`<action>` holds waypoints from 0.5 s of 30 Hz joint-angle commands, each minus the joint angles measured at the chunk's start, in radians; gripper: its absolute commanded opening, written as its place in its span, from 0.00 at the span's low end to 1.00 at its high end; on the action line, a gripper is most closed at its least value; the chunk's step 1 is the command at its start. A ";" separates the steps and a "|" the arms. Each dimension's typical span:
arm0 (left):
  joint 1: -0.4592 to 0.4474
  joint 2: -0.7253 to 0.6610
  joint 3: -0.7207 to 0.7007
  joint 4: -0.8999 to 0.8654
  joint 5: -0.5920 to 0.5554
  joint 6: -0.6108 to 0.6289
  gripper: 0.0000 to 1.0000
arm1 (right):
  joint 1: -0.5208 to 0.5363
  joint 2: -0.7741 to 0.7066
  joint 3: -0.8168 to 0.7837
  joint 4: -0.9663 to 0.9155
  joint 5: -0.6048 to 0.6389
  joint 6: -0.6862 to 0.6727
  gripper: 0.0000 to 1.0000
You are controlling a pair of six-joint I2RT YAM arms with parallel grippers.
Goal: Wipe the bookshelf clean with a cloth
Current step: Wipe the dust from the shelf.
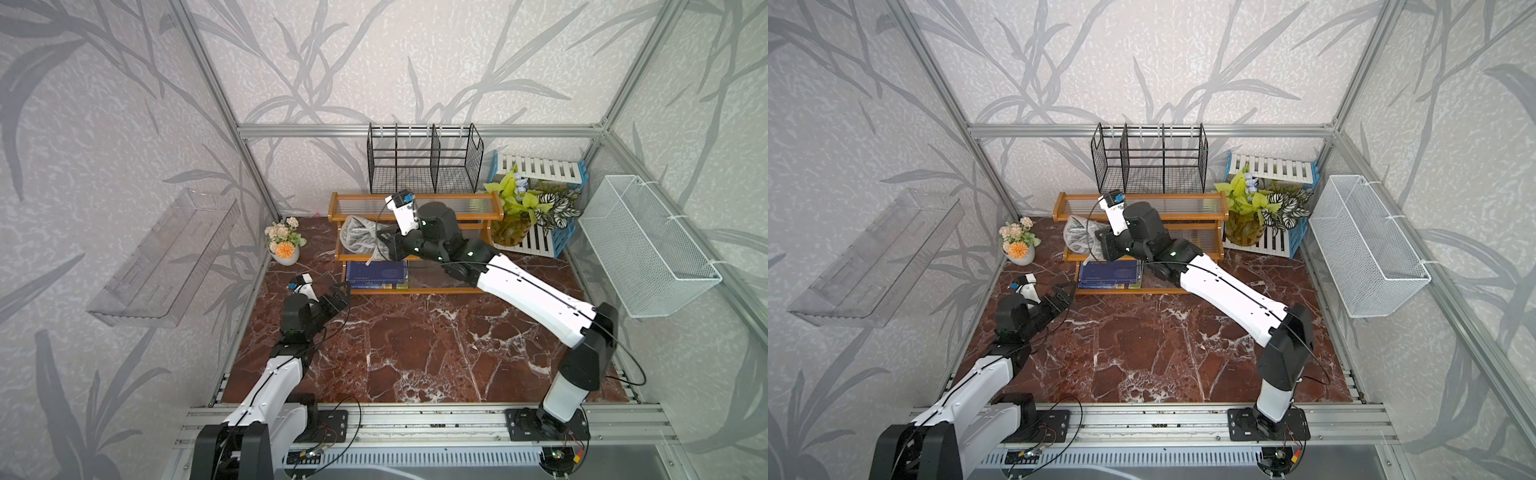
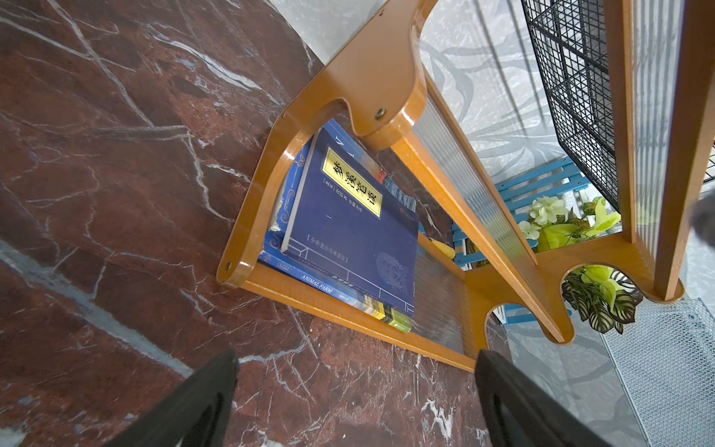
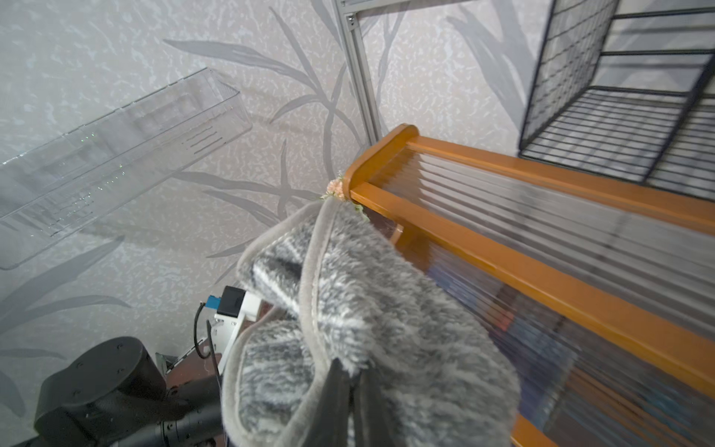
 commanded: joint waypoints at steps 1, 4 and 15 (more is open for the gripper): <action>0.004 -0.017 -0.004 0.010 -0.004 0.014 1.00 | -0.036 -0.190 -0.122 0.032 0.087 0.021 0.00; 0.005 -0.023 -0.008 0.010 -0.008 0.018 1.00 | -0.090 -0.378 -0.275 -0.019 0.132 0.061 0.00; 0.006 -0.011 0.001 -0.003 -0.011 0.033 1.00 | -0.396 -0.813 -0.639 -0.289 0.112 0.204 0.00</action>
